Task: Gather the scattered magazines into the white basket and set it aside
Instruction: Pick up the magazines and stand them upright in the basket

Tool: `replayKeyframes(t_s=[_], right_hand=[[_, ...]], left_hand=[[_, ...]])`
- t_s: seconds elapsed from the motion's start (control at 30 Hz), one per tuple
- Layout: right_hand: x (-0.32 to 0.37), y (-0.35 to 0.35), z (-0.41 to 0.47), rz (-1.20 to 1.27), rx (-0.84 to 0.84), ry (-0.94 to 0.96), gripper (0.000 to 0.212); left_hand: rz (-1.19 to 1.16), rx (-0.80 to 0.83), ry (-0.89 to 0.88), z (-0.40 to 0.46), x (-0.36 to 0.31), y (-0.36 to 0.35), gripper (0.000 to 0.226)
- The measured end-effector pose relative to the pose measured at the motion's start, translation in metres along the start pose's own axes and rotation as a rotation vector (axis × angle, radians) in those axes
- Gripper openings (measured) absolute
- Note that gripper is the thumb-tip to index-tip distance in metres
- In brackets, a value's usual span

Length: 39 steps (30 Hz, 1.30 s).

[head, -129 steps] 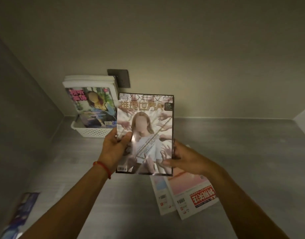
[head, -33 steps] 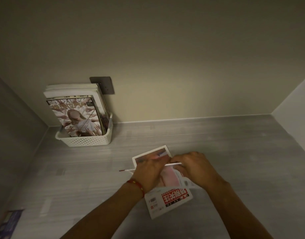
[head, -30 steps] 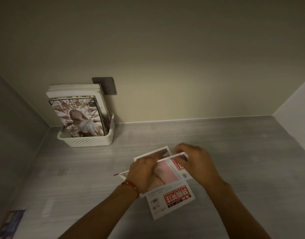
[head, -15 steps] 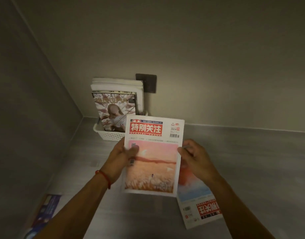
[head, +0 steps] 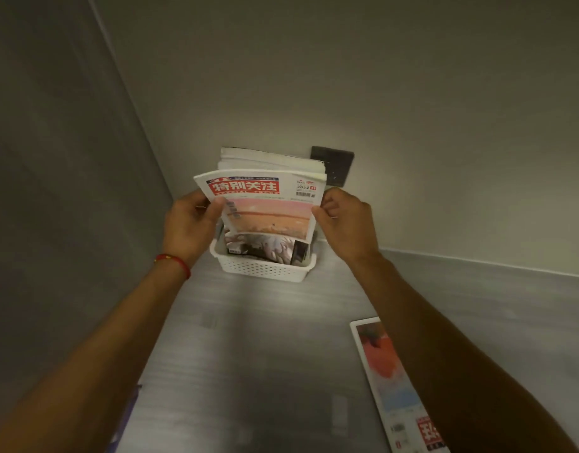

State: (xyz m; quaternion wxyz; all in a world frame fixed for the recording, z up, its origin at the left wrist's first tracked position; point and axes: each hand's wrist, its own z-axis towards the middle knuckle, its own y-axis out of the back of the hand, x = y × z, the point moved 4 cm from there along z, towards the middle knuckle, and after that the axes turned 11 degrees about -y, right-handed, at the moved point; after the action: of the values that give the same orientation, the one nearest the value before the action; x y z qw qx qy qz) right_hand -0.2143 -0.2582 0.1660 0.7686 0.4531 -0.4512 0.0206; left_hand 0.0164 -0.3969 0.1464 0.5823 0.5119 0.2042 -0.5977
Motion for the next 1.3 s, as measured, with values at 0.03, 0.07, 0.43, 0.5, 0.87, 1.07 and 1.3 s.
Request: replayKeyframes(t_s=[0.03, 0.07, 0.43, 0.5, 0.87, 1.07, 1.3], right_hand=[[0.000, -0.006, 0.003, 0.002, -0.003, -0.012, 0.010], [-0.002, -0.012, 0.007, -0.002, -0.001, -0.027, 0.010], [-0.032, -0.073, 0.020, 0.015, 0.124, -0.312, 0.014], [-0.037, -0.079, 0.021, 0.071, 0.111, -0.399, 0.014], [-0.047, -0.099, 0.018, 0.281, 0.182, -0.582, 0.024], [-0.045, -0.095, 0.008, 0.411, 0.299, -0.540, 0.024], [-0.094, -0.048, -0.043, 0.202, 0.211, -0.373, 0.025]], left_hand=[[-0.029, -0.002, 0.015, 0.002, 0.006, -0.001, 0.014], [-0.051, 0.001, 0.034, 0.004, 0.013, -0.002, 0.013], [-0.117, 0.100, 0.325, 0.008, 0.103, -0.018, 0.016], [-0.132, 0.097, 0.356, 0.009, 0.107, -0.021, 0.014], [-0.049, 0.186, 0.199, 0.016, 0.082, -0.037, 0.036], [-0.071, 0.177, 0.240, 0.007, 0.078, -0.042, 0.039], [0.238, 0.060, 0.083, -0.053, 0.047, -0.042, 0.053]])
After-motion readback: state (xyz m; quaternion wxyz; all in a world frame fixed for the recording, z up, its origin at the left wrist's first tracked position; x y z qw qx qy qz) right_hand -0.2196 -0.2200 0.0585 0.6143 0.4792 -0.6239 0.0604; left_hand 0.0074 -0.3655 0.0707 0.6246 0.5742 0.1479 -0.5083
